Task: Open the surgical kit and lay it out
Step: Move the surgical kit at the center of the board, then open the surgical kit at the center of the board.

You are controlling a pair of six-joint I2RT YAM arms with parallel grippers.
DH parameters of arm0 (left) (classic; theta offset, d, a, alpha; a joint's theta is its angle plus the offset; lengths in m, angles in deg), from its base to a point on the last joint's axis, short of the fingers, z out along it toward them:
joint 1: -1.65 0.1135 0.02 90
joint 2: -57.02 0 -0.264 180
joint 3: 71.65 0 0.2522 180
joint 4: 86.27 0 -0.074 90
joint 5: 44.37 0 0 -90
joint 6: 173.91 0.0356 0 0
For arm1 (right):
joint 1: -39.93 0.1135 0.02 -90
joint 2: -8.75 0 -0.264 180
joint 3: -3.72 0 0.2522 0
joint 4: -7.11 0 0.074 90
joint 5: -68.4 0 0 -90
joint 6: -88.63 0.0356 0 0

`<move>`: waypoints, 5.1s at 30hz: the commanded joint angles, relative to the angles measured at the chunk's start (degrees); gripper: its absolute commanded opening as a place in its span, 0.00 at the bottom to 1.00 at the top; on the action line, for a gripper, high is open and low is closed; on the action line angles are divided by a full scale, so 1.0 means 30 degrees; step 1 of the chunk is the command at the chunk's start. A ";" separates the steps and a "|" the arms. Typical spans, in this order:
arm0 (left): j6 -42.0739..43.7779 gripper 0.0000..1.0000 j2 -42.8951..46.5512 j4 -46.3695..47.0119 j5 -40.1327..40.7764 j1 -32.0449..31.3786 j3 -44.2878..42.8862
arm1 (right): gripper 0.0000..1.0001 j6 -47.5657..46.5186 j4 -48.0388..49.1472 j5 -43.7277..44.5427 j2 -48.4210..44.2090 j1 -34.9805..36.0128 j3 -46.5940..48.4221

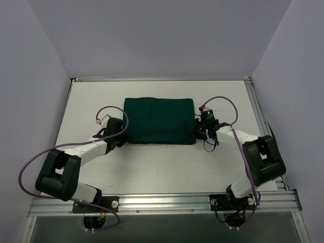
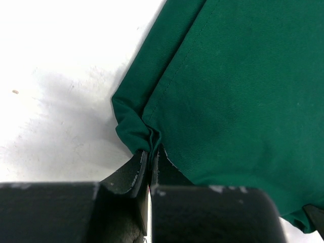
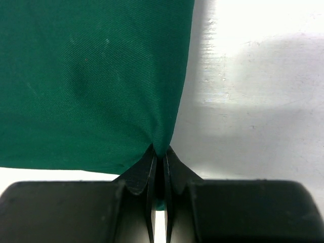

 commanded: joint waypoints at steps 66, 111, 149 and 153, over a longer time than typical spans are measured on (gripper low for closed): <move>1.1055 0.94 1.1283 -0.9380 0.0645 0.6779 -0.3923 | 0.55 -0.3110 -0.1693 1.0455 1.3717 1.4232 2.0287; 1.1114 0.95 1.1459 -0.9204 0.0118 0.7511 -0.3776 | 0.32 -0.2554 -0.3626 1.1187 1.4861 1.4673 2.0054; 1.1114 0.95 1.1752 -0.9116 -0.0175 0.7687 -0.3806 | 0.00 -0.3196 -0.5030 1.7539 0.7686 0.8179 1.3291; 1.1085 0.95 1.1899 -0.9116 -0.0409 0.7716 -0.3806 | 0.00 -0.3548 -0.5765 1.9972 0.6486 0.4901 1.1649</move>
